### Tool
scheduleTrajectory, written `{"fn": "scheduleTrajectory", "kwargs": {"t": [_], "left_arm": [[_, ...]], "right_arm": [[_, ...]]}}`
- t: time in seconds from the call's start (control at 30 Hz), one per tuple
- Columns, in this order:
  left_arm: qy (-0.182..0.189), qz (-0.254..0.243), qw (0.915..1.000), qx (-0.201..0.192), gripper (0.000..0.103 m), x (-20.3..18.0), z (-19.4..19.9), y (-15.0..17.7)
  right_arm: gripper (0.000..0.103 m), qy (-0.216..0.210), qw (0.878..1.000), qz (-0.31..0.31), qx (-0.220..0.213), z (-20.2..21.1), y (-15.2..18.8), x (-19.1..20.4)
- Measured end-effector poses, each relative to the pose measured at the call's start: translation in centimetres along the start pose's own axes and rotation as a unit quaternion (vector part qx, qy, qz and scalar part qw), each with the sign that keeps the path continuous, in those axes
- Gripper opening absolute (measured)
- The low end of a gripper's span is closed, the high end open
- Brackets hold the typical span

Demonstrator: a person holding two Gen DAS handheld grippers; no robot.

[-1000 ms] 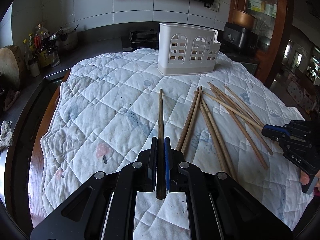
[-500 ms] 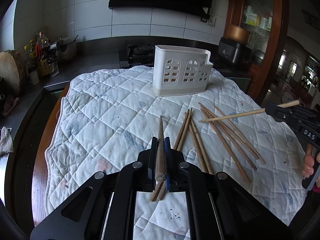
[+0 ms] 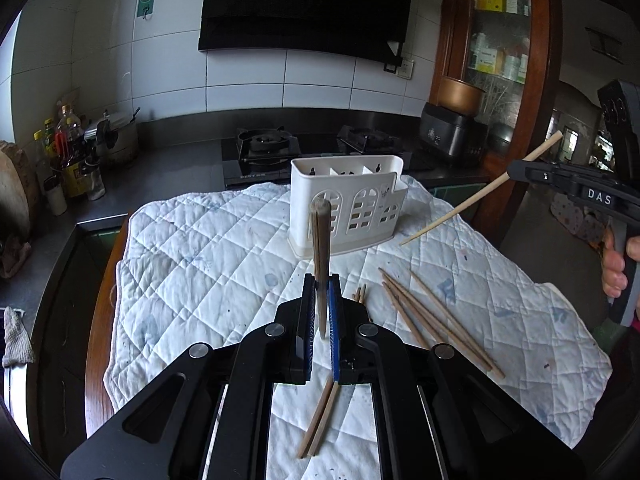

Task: Organize utensils
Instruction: 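Lift the left tool's chopstick toward the white holder while the right tool carries its chopstick there, then lower the left tool's chopstick into the holder and open while the right tool does likewise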

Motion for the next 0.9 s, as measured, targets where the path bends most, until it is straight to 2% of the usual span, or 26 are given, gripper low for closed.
{"fn": "scheduleTrajectory", "kwargs": {"t": [0.23, 0.47, 0.73, 0.9], "left_arm": [[0.017, 0.002, 0.9997, -0.019, 0.005, -0.3, -0.1, -5.7], [0.02, -0.02, 0.9973, -0.068, 0.005, -1.8, 0.4, -13.2], [-0.029, -0.035, 0.9915, -0.122, 0.005, -3.0, -2.0, -19.0], [-0.046, -0.031, 0.9927, -0.107, 0.005, -3.2, -5.6, -20.0]], "right_arm": [[0.007, 0.027, 0.999, -0.016, 0.005, -0.3, -5.0, -3.4], [0.007, 0.053, 0.998, -0.007, 0.024, -2.7, -7.8, -5.0], [0.007, 0.056, 0.997, -0.002, 0.046, -5.4, -8.6, -6.4], [0.007, 0.052, 0.997, -0.001, 0.06, -7.1, -8.3, -6.8]]}}
Point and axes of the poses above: each gripper's, at about its wrist camera, not at the fingertips, and z roughly against the way its jaws point, x to its left, y to its underside, the point moved 1 cm from there along -z, roughly the way its jaws point, and after that the axes turned 2 degrees about -z, right-handed, at the moved point
